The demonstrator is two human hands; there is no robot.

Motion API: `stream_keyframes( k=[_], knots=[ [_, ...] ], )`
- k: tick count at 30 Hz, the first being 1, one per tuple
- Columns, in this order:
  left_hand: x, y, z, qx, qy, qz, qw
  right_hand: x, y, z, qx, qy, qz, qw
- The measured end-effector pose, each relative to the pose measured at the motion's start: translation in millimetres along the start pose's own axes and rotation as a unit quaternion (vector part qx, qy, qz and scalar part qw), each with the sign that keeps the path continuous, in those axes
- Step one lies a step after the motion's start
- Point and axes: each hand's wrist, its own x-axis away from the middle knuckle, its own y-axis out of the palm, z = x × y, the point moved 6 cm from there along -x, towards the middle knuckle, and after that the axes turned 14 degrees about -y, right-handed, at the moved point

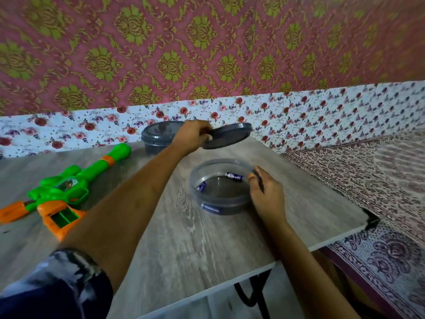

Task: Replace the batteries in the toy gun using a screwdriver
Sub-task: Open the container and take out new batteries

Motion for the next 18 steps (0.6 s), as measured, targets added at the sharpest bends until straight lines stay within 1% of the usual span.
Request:
stream_keyframes(
  k=[2, 4, 6, 9, 10, 12, 15, 16, 17, 18],
  knots=[
    [7, -21, 9, 0.098, -0.007, 0.021, 0.995, 1, 1, 0, 0.004, 0.006, -0.007, 1.0],
    [21, -40, 11, 0.242, -0.039, 0.021, 0.969, 2, 1, -1, 0.003, 0.012, -0.005, 1.0],
    [38, -53, 0, 0.389, -0.108, 0.013, 0.915, 2, 0, -3, -0.003, 0.024, -0.003, 1.0],
    [61, -53, -27, 0.529, -0.245, -0.017, 0.812, 5, 1, -5, -0.026, 0.053, -0.013, 0.998],
    [72, -47, -35, 0.555, -0.287, -0.029, 0.78, 7, 2, -6, -0.043, 0.067, -0.019, 0.997],
    [93, -32, -48, 0.584, -0.348, -0.052, 0.732, 14, 7, -9, -0.068, 0.093, -0.025, 0.993],
    [116, -10, -63, 0.634, -0.388, -0.071, 0.665, 20, 10, -9, -0.09, 0.117, -0.017, 0.989],
    [120, -5, -66, 0.639, -0.393, -0.071, 0.657, 20, 9, -7, -0.109, 0.13, -0.005, 0.985],
    [123, -2, -69, 0.633, -0.396, -0.071, 0.661, 21, 8, -5, -0.131, 0.144, 0.01, 0.981],
    [125, 1, -71, 0.62, -0.394, -0.073, 0.675, 21, 7, -4, -0.151, 0.156, 0.022, 0.976]
  ],
)
